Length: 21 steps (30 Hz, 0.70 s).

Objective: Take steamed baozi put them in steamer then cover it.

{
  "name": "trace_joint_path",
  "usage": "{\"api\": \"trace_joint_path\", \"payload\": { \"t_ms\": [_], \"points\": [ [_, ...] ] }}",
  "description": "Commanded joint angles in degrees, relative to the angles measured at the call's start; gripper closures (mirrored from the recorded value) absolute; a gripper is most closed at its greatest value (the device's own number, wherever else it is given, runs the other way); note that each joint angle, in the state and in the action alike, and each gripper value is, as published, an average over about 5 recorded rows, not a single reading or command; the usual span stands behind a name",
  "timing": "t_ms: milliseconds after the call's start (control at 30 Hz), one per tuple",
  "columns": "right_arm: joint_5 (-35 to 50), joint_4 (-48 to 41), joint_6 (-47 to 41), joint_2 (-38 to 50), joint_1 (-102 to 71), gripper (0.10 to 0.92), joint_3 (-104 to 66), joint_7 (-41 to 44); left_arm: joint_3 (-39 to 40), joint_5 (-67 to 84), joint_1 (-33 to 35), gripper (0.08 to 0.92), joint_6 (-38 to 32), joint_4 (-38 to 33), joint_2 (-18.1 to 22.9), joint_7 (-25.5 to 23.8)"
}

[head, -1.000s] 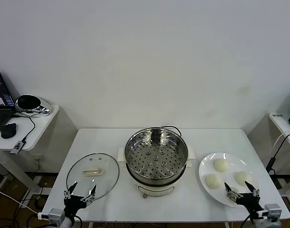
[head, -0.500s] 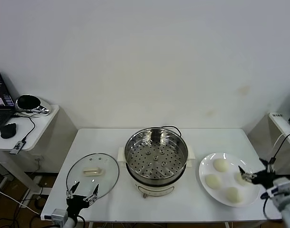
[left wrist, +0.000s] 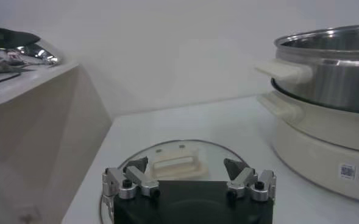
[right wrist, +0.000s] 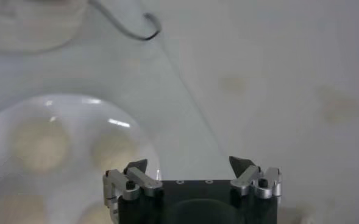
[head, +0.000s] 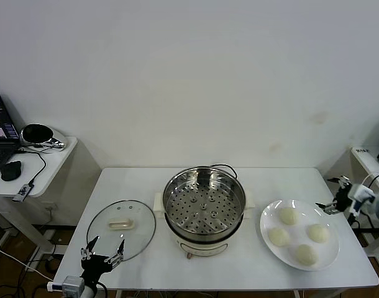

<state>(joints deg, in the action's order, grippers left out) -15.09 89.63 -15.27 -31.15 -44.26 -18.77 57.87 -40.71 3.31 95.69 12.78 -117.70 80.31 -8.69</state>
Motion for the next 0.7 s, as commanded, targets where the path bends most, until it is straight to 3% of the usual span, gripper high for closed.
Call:
{"api": "trace_joint_path", "payload": {
  "t_ms": [33, 333, 700],
  "points": [
    [-5.02, -16.3, 11.3, -0.72, 29.53, 0.203, 32.18, 11.59, -0.3, -1.04, 0.62, 0.177, -0.16, -1.05, 0.9, 0.11],
    [-10.71, -23.4, 15.82, -6.81, 32.09, 0.203, 37.99, 14.62, 0.1, -3.12, 1.07, 0.177, -0.16, -1.82, 2.82, 0.03],
    [-12.99, -26.6, 17.05, -9.68, 28.35, 0.203, 35.4, 12.95, 0.24, -3.94, 1.49, 0.177, -0.13, -1.52, 2.25, 0.01]
  ]
}}
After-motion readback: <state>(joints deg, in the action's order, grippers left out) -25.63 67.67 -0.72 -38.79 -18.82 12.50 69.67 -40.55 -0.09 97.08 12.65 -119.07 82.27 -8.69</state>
